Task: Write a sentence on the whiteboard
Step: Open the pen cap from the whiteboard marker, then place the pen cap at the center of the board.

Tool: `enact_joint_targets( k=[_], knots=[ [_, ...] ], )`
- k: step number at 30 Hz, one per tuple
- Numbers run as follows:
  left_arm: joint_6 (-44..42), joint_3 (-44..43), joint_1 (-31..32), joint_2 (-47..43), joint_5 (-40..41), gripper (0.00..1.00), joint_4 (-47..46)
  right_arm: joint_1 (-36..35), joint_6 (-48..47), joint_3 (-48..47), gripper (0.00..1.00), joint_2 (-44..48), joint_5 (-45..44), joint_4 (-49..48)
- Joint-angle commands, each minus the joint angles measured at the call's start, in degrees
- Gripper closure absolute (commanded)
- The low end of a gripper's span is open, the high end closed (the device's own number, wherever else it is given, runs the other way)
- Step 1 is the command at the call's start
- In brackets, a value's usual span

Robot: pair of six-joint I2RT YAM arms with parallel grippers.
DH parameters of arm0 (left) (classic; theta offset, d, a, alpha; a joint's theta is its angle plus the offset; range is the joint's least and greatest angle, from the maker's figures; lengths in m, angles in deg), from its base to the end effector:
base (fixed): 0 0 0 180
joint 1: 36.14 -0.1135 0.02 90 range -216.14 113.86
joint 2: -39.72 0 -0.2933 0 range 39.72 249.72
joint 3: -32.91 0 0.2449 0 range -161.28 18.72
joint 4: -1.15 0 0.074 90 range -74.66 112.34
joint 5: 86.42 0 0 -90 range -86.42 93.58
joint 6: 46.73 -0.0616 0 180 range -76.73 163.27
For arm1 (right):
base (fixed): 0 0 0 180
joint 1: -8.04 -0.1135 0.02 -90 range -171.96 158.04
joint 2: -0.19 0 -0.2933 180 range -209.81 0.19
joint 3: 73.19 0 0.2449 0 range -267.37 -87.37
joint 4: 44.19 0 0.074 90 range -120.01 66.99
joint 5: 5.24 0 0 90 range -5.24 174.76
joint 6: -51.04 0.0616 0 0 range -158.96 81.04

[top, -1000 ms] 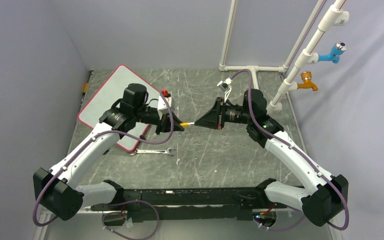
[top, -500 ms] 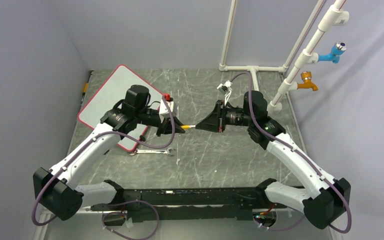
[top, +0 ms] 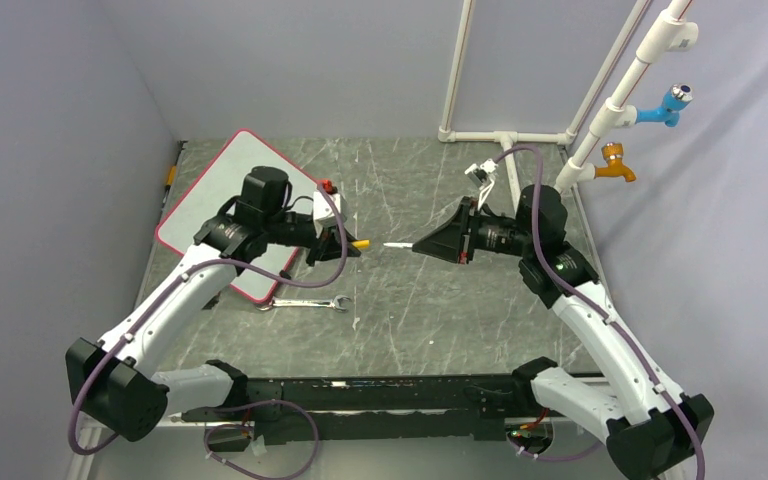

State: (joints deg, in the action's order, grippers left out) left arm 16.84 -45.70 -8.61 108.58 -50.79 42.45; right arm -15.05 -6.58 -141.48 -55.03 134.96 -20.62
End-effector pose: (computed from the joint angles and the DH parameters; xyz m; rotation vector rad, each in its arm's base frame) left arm 0.1979 -0.1596 0.3710 1.3744 1.4733 -1.0049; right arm 0.1680 0.1231 0.3891 -0.5514 1.8449 1.4384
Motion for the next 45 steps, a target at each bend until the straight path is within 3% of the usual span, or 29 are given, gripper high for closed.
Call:
enact_joint_targets(
  k=[1, 6, 11, 15, 24, 33, 45],
  knots=[
    [1.03, 0.75, -0.44, -0.32, 0.69, 1.0, -0.2, 1.13, 0.12, 0.12, 1.0, 1.83, 2.75, -0.37],
    [3.71, 2.17, -0.45, 1.22, 4.92, 1.0, -2.12, 1.78, -3.55, -2.29, 1.0, 1.84, -2.97, 6.0],
    [9.4, 5.47, 1.72, 2.72, 18.26, 1.0, -4.85, 1.84, -6.61, -4.07, 1.0, 1.6, -15.11, 13.69],
    [14.24, 8.98, 3.99, 4.41, 23.95, 1.0, -6.36, 1.79, -7.59, -3.63, 1.0, 2.35, -23.5, 16.0],
    [24.18, 20.15, 12.07, 6.51, 30.39, 1.0, -17.89, 1.83, -8.36, -2.28, 1.0, 1.81, -22.97, 15.05],
    [30.0, 24.88, 14.85, 10.48, 35.03, 1.0, -21.44, 1.81, -7.6, -1.85, 1.0, 2.69, -26.63, 15.47],
    [33.11, 28.03, 15.09, 12.46, 41.0, 0.82, -22.59, 1.83, -7.51, -1.68, 1.0, 2.43, -26.49, 16.5]
  ],
)
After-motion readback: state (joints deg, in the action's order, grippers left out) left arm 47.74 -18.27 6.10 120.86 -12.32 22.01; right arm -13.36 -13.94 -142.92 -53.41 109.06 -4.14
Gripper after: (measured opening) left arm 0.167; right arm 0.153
